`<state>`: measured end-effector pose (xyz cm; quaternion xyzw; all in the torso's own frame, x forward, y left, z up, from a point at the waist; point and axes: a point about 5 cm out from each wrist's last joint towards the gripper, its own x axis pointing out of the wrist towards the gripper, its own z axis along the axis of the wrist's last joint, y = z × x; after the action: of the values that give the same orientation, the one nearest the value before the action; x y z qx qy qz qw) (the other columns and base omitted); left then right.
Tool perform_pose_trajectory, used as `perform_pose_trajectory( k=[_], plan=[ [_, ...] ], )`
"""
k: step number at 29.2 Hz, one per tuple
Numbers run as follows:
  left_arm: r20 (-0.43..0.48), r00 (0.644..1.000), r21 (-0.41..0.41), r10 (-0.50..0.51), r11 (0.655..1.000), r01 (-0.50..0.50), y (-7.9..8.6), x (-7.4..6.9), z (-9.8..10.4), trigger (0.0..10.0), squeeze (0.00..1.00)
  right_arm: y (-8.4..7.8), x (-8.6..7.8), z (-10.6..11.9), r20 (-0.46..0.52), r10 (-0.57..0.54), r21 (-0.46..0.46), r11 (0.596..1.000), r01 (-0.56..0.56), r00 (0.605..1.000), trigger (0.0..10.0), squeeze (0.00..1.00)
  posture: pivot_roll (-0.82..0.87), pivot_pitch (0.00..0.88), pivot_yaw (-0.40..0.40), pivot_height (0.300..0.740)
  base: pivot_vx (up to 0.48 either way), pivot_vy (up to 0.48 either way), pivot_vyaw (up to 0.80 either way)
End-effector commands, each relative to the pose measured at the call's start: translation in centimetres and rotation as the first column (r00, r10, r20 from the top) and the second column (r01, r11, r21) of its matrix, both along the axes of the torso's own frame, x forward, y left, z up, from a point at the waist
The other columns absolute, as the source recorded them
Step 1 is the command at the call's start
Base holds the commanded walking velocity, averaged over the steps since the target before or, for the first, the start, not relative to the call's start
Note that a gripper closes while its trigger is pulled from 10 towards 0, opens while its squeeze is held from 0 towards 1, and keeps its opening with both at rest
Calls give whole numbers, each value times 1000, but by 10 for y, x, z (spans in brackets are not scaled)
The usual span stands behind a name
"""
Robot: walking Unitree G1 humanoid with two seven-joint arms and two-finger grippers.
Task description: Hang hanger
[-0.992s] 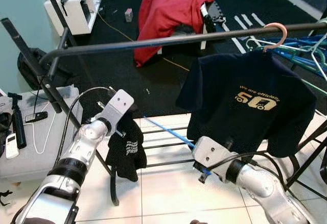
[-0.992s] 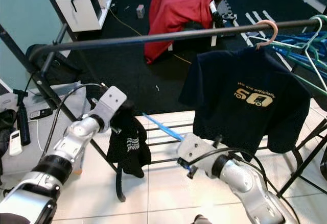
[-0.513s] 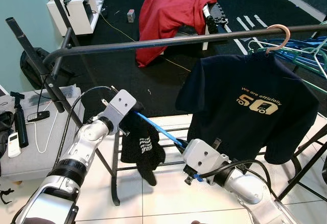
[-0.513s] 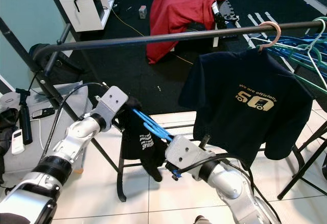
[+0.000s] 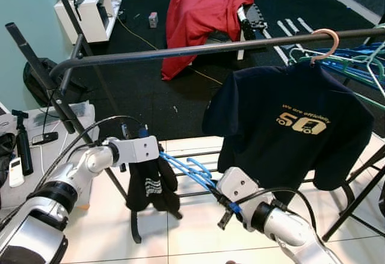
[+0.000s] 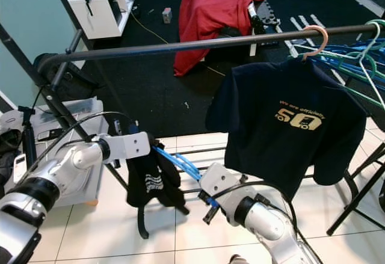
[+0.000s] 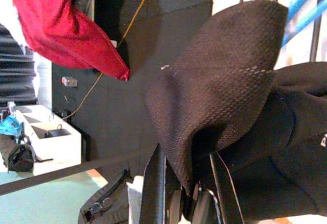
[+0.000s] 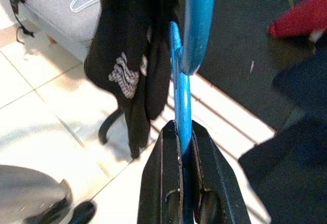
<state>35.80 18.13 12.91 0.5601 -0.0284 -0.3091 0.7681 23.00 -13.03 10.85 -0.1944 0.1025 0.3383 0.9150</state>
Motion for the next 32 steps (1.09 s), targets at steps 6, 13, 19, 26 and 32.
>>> perform_pose_trajectory(
  k=[6,13,19,26,32],
  plan=[
    [-3,998,108,61,992,-60,22,4,1,10000,0,-27,3,-7,-108,-260,69,961,268,960,0,0,-101,142,110,740,0,0,0],
    [28,1000,164,7,986,-11,20,3,1,10000,0,-44,-8,-27,-206,-405,50,905,423,891,0,0,-101,145,105,740,0,0,0],
    [16,947,233,-322,922,309,-10,-17,-10,10000,0,-40,-1,-22,-197,-417,80,895,439,887,0,0,-95,147,102,740,0,0,0],
    [151,867,21,-474,879,477,-41,-30,5,10000,0,-30,1,-15,-168,-397,113,902,417,902,0,0,-95,146,102,740,0,0,0],
    [238,876,-96,-419,888,450,-55,-22,20,10000,0,-27,0,-13,-153,-409,133,893,429,899,0,0,-102,141,102,740,0,0,0]
  ],
)
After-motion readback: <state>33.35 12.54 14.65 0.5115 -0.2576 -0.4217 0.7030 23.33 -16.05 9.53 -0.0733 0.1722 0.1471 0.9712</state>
